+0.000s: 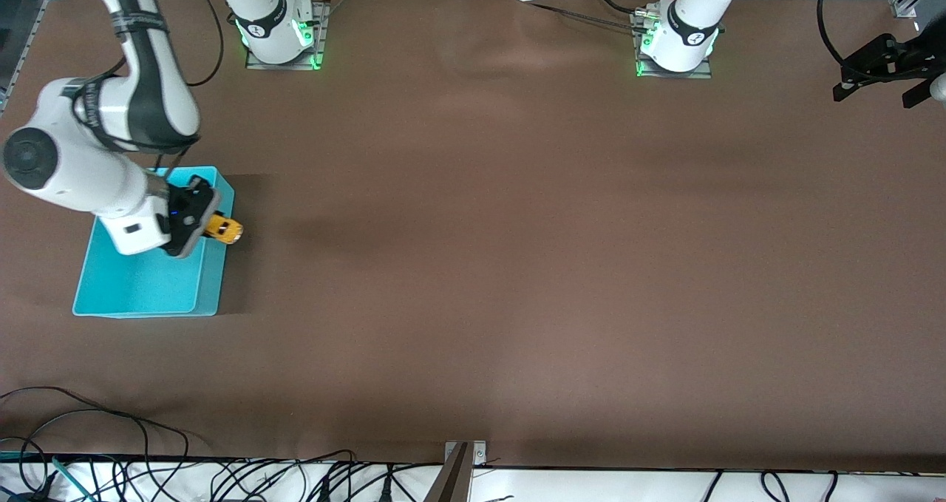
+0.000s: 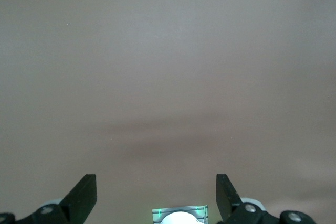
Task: Wind up and store yellow beetle car
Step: 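Lift the car with the right gripper and lower it into the teal bin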
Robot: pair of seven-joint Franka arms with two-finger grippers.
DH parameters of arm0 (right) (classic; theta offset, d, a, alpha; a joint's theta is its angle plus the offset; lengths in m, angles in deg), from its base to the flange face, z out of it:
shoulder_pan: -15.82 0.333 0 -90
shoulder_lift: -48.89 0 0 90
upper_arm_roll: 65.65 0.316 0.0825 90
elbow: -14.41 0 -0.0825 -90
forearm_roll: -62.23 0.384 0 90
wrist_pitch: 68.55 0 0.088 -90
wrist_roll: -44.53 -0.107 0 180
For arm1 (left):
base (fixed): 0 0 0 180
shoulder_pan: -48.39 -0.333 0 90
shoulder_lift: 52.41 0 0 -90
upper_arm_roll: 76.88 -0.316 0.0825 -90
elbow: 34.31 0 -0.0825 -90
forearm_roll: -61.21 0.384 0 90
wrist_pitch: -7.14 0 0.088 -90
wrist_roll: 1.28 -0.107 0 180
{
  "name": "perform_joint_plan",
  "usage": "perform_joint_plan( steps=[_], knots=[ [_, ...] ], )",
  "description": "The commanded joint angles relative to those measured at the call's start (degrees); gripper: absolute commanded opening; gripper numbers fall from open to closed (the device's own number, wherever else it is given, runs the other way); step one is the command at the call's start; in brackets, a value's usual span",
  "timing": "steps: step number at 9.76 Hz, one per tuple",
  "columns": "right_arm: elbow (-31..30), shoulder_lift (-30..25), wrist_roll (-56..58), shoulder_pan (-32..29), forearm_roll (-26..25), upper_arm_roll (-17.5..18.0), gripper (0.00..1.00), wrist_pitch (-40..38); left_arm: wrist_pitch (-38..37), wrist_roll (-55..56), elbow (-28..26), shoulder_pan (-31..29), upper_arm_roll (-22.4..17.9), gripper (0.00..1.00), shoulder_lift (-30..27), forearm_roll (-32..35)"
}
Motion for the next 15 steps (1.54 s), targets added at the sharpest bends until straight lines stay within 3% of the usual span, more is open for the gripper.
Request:
perform_joint_plan(
  steps=[1,5,11,15],
  knots=[
    [-0.68,2.08,0.42,-0.02,-0.06,-5.48,0.0,0.25,-1.57,0.27,2.17,0.23,-0.32,1.0,0.96,-1.01],
    [-10.08,3.75,-0.29,-1.33,0.9,-9.98,0.0,12.7,-1.66,0.27,2.17,0.23,-0.41,1.0,0.96,-0.92],
    [-10.09,9.99,-0.46,-5.91,3.19,-9.98,0.0,13.97,-1.66,0.27,2.17,0.23,-0.32,1.0,0.96,-1.01],
    [-9.39,10.7,0.5,-6.0,2.31,-10.24,0.0,14.23,-1.66,0.27,2.17,0.23,-0.32,1.0,0.96,-1.09]
  ],
)
